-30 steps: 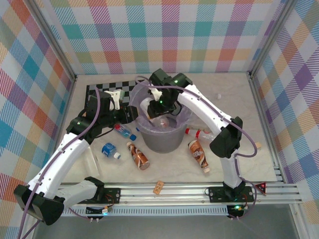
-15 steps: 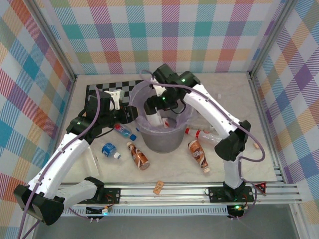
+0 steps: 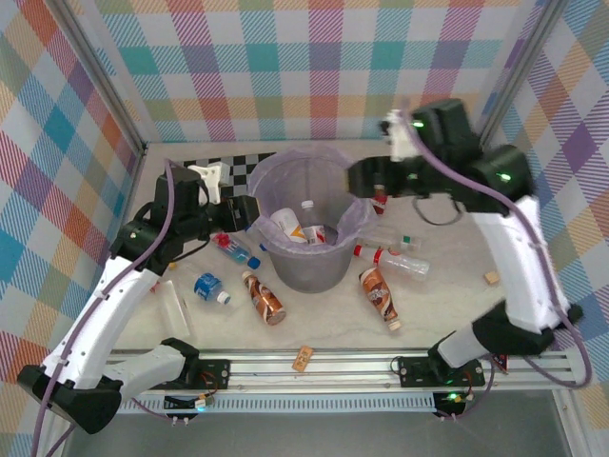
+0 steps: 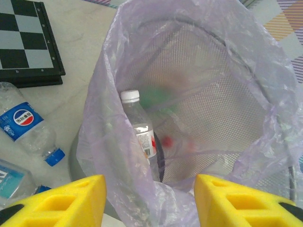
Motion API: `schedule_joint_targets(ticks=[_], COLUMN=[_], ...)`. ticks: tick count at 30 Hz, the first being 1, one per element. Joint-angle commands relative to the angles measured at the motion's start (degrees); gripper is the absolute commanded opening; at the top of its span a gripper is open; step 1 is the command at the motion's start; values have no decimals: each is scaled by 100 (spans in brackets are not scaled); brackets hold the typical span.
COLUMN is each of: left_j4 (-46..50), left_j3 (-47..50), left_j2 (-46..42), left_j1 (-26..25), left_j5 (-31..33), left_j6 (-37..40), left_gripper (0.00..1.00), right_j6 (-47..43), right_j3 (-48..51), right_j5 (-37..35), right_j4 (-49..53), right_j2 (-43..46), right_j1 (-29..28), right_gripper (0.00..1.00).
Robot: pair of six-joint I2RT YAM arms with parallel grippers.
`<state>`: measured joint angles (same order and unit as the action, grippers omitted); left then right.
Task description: Put the plastic bottles in the bin
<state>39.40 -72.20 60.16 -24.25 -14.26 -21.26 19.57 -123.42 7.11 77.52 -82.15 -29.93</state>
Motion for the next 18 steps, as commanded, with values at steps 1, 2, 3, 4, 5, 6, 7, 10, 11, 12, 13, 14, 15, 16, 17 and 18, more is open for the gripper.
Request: schedule_joint_targets(ticks=[1, 2, 3, 4, 5, 6, 7, 10, 11, 12, 13, 14, 15, 16, 17, 18], left_j4=[211, 217, 251, 295, 347, 375, 404, 399, 357, 300, 225, 146, 73, 20, -20, -41], left_j3=[112, 178, 236, 253, 288, 326, 370, 510, 573, 630, 690, 743, 787, 819, 847, 857], left_j2=[-182, -225, -265, -292, -334, -362, -398, -434, -435, -443, -443, -444, -433, -427, -410, -395], left_j1=[-34, -36, -36, -32, -36, -38, -37, -34, -36, -33, -36, -35, -42, -40, -30, -34], left_j5=[-233, -286, -329, -365, -391, -401, -407, -367, -376, -394, -409, -413, -427, -428, -429, -437], left_j6=[-4, -40, -67, -75, -95, -106, -105, -146, -180, -219, -274, -315, -354, -377, -395, -404], left_gripper=[47, 45, 44, 44, 44, 44, 44, 44, 44, 44, 44, 44, 44, 44, 43, 43], right_j6=[358, 412, 502, 574, 681, 769, 857, 1160, 1210, 1230, 1236, 1218, 1216, 1223, 1232, 1247], right_j3=[1264, 1674, 2110, 2497, 2861, 3158, 3450, 4110, 4282, 4409, 4536, 4660, 4744, 4836, 4926, 5022], right_j5=[1033, 1381, 1749, 2126, 2497, 2800, 3151, 3774, 3841, 3867, 3904, 3933, 3917, 3918, 3956, 4007], right_j4=[-191, -402, -615, -847, -1097, -1309, -1602, -2247, -2369, -2426, -2479, -2504, -2528, -2560, -2604, -2656], right_j2=[654, 929, 1145, 1304, 1443, 1510, 1559, 1612, 1606, 1598, 1573, 1554, 1553, 1552, 1548, 1544], right_j1=[858, 1140, 1386, 1616, 1816, 1944, 2038, 2203, 2219, 2229, 2231, 2238, 2237, 2244, 2240, 2241], right_gripper=[71, 66, 63, 61, 58, 56, 55, 52, 51, 51, 50, 50, 50, 50, 50, 50])
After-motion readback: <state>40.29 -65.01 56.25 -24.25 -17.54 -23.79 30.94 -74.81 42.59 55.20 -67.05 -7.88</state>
